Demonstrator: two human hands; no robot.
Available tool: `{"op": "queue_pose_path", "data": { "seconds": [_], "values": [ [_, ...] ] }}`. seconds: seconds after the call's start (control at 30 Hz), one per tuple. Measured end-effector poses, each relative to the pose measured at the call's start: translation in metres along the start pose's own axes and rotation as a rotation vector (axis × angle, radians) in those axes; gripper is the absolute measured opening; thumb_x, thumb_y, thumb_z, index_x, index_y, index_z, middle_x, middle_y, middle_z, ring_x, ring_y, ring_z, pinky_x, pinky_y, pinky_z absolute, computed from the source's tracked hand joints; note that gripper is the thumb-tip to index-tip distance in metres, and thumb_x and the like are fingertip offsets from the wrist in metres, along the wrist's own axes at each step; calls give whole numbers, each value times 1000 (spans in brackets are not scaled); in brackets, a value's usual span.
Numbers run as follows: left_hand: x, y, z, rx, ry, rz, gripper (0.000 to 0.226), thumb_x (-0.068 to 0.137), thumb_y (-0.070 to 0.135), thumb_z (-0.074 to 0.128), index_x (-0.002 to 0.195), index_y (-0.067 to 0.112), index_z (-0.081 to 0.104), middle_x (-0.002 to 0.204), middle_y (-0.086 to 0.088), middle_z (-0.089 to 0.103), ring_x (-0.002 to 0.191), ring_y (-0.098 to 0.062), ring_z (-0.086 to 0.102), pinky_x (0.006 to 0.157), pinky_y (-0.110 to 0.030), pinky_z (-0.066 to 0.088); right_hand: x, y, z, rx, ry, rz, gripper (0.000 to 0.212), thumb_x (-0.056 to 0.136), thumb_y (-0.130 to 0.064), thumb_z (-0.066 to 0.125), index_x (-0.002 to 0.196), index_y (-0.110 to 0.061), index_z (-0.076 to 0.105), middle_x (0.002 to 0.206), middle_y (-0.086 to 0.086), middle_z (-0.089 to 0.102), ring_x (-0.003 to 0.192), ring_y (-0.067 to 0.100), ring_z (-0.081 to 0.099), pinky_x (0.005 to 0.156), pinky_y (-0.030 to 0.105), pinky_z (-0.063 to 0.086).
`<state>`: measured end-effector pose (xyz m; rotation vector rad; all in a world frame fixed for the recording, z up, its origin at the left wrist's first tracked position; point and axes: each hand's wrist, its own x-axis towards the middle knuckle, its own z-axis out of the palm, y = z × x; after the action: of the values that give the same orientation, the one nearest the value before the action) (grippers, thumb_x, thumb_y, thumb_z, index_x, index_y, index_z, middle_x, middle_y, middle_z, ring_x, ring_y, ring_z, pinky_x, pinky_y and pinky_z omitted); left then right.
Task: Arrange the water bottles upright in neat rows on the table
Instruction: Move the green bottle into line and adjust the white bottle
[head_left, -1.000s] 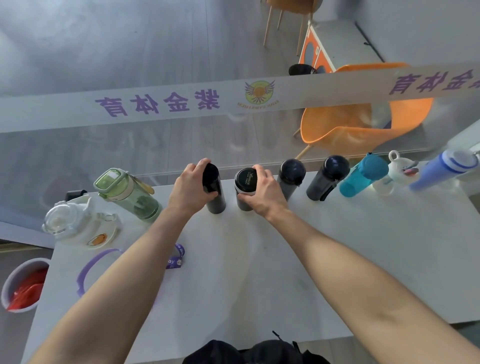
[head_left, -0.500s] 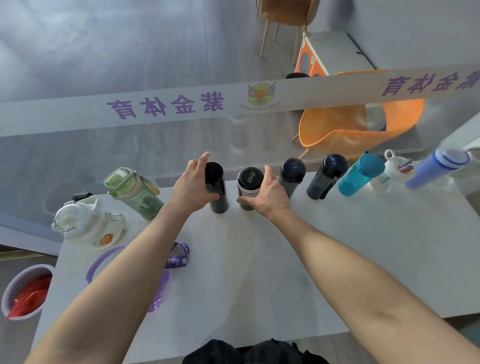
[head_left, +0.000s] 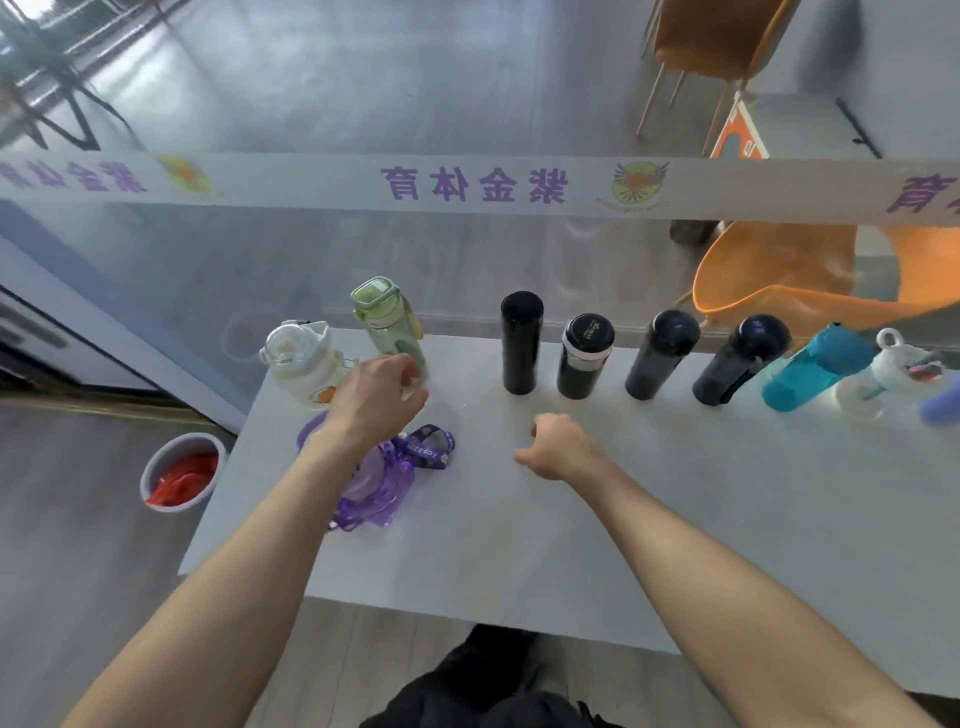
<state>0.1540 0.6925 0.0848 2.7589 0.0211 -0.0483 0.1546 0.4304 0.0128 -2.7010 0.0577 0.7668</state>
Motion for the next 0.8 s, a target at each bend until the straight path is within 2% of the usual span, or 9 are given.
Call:
{"op": "queue_pose_path", "data": {
  "seconds": [0.13,0.23,0.3,0.43,0.53,0.63,0.73,0.8],
  "values": [
    [-31,-49,-17,31,9,-109,27,92,39,77,116,27,74,101,11,75,92,-17,71,87,-42,61,-12,-59,19,15,38,-163,49,91,-49,73,129,-17,68,128,8,71,114,31,68,92,40,57],
    [-35,-84,-28,21,10,-167,28,90,48,75,111,30,74,98,13,75,90,-21,72,86,-44,62,-13,-99,27,34,70,-271,43,92,-48,73,119,-15,71,117,10,74,107,32,69,85,38,56],
    [-25,-106,-35,9,6,-170,32,89,54,73,110,30,74,98,11,76,89,-22,72,84,-44,63,-9,-122,30,82,77,-314,43,92,-49,73,118,-14,72,116,9,74,105,31,69,86,39,58],
    [1,-133,-44,13,-27,-112,30,91,44,76,116,27,74,95,12,74,88,-17,71,86,-40,62,9,-155,30,182,197,-316,64,92,-47,75,146,-15,59,139,10,66,123,29,66,105,40,53],
    [26,-152,-50,16,-44,-18,28,91,40,77,115,25,75,97,12,73,92,-17,70,90,-41,60,30,-187,11,259,382,-274,84,85,-49,83,153,-15,44,142,11,55,122,30,62,101,40,53],
    [51,-169,-54,62,-14,67,33,87,46,73,115,28,73,106,9,70,105,-23,69,92,-46,58,58,-219,-11,265,529,-265,112,74,-55,91,161,-20,28,146,12,45,123,32,57,98,43,55],
    [66,-182,-57,133,-8,97,52,84,49,81,130,26,71,129,0,69,123,-29,62,104,-47,52,81,-241,-29,209,525,-243,126,68,-60,94,165,-30,20,160,16,35,137,38,51,105,48,54],
    [74,-192,-56,141,-8,72,77,75,55,85,142,26,64,143,-4,61,138,-33,52,112,-51,46,92,-250,-35,170,451,-229,123,68,-59,94,165,-34,23,164,17,34,141,40,50,108,52,54]
  ]
}}
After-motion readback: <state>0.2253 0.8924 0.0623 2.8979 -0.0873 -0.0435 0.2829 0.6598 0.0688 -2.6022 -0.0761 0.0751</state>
